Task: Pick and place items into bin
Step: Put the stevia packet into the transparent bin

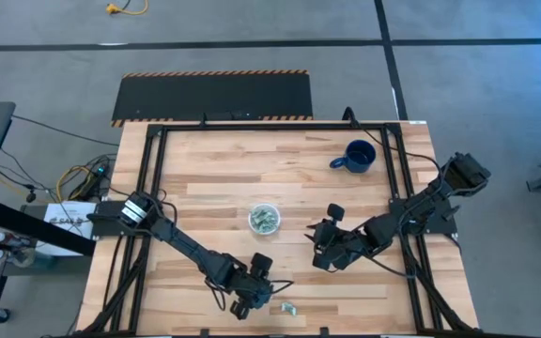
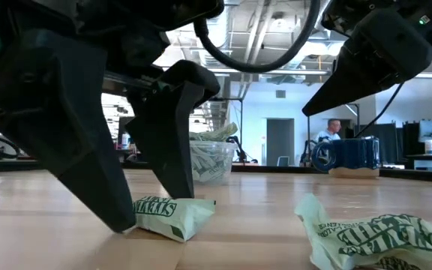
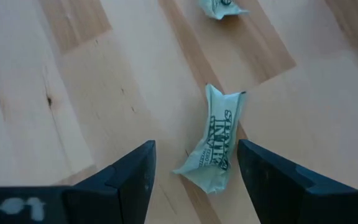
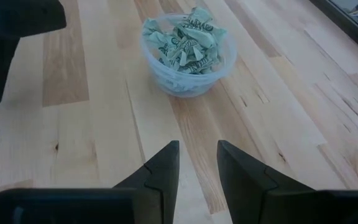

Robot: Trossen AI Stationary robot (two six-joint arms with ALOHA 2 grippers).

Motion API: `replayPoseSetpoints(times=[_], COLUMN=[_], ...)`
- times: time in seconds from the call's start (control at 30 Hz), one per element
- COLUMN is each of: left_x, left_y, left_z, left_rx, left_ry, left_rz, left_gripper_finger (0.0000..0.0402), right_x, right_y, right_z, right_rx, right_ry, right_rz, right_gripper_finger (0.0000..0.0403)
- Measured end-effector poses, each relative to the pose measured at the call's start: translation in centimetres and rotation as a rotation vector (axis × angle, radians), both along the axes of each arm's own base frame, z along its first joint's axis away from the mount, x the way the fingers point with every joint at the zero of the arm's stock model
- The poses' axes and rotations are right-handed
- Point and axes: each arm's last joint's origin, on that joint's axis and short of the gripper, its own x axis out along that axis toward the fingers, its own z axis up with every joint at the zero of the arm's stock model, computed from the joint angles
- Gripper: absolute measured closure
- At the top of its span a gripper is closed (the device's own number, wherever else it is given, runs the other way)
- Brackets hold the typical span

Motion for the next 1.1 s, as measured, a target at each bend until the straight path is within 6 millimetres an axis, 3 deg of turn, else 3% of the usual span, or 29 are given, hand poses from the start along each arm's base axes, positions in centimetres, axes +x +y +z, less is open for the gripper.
replayPoseSetpoints(times=[0.23, 0.9, 1.1], left_x=[0.0, 0.1, -0.6], left_y=[0.0, -0.3, 1.1], left_z=[0.0, -0.4, 1.3], left_rx=[0.000, -0.056, -0.005], left_ry=[-0.001, 0.019, 0.060], left_rz=[-0.003, 0.013, 0.114], left_gripper_finger=[0.0197, 0.0385, 0.0398], right_x=[0.0, 0.0, 0.0], right_y=[0.0, 0.0, 0.0], right_z=[0.0, 0.0, 0.0], right_rx=[0.000, -0.001, -0.003], right_ry=[0.000, -0.001, 0.000], right_rz=[-0.001, -0.002, -0.001], right_gripper_finger=[0.0301, 0.0301, 0.0301])
